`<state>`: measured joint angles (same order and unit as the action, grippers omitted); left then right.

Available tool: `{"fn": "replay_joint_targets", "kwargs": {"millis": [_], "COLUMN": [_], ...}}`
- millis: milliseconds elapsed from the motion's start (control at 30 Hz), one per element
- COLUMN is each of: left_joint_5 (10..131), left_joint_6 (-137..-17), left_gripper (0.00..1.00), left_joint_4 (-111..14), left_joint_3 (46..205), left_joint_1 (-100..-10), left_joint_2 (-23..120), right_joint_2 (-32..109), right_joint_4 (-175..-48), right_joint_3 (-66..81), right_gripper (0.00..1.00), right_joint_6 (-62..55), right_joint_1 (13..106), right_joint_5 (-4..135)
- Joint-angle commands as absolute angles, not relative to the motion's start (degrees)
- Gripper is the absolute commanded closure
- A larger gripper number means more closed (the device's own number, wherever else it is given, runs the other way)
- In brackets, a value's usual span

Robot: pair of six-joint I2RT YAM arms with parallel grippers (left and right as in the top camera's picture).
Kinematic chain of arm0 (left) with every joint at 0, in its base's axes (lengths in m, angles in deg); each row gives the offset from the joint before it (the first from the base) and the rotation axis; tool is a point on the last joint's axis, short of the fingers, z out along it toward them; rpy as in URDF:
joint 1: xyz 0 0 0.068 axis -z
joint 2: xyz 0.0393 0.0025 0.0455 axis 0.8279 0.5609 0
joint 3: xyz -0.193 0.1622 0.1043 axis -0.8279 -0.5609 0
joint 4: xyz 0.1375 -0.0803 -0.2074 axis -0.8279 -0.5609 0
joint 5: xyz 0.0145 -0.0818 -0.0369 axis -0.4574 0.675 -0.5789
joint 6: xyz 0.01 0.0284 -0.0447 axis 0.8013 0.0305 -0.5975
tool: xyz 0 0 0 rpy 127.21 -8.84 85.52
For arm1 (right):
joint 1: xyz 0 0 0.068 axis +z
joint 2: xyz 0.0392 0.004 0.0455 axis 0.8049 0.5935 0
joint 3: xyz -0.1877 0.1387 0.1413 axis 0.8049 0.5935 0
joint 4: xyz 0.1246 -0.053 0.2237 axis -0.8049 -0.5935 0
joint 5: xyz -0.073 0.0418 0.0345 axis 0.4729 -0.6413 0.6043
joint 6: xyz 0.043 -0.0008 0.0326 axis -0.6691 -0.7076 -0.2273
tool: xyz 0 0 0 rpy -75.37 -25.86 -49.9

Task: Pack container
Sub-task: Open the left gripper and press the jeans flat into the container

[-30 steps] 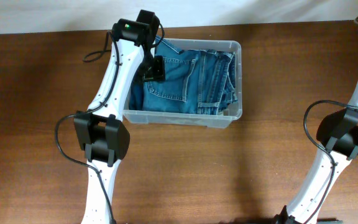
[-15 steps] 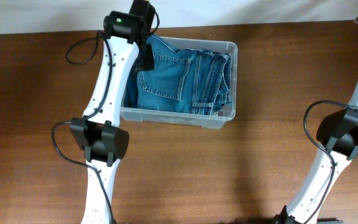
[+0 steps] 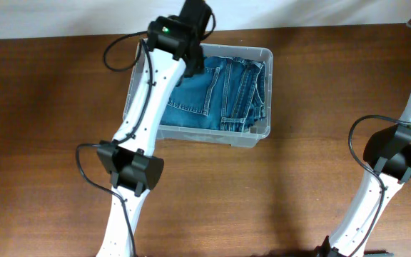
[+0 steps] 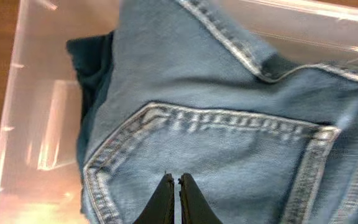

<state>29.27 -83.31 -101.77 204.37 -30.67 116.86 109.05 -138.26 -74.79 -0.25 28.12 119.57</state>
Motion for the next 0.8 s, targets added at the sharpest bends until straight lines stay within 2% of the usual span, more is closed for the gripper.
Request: {"fn": "replay_joint_targets", "kwargs": {"millis": [0, 100, 267, 433, 567, 767], "left_joint_5": [26.91, 26.54, 26.56, 26.54, 26.54, 23.15], "left_joint_6": [-83.51, -83.47, -83.33, -83.27, -78.59, -74.33], "left_gripper": [0.95, 0.99, 0.99, 0.99, 0.99, 0.99], "left_joint_4": [-99.63, -96.79, -92.2, -93.68, -94.69, -94.41], "left_joint_3": [205.14, 205.16, 205.14, 205.14, 205.14, 207.56], "left_joint_1": [-31.28, -31.41, -31.43, -31.37, -31.41, -31.43], "left_joint_2": [117.29, 118.6, 123.24, 128.94, 134.21, 133.51], "right_joint_2": [108.26, 108.26, 108.26, 108.26, 108.26, 108.26], "right_joint_4": [-138.09, -138.09, -138.11, -138.11, -138.09, -138.09], "right_joint_3": [-76.12, -76.12, -76.12, -76.12, -76.12, -76.12], "right_gripper": [0.02, 0.01, 0.02, 0.01, 0.02, 0.02], "right_joint_6": [-0.53, -0.53, -0.53, -0.53, -0.53, -0.53], "right_joint_1": [28.08, 28.08, 28.08, 28.08, 28.08, 28.08], "right_joint_5": [119.88, 119.88, 119.88, 119.88, 119.88, 119.88]}}
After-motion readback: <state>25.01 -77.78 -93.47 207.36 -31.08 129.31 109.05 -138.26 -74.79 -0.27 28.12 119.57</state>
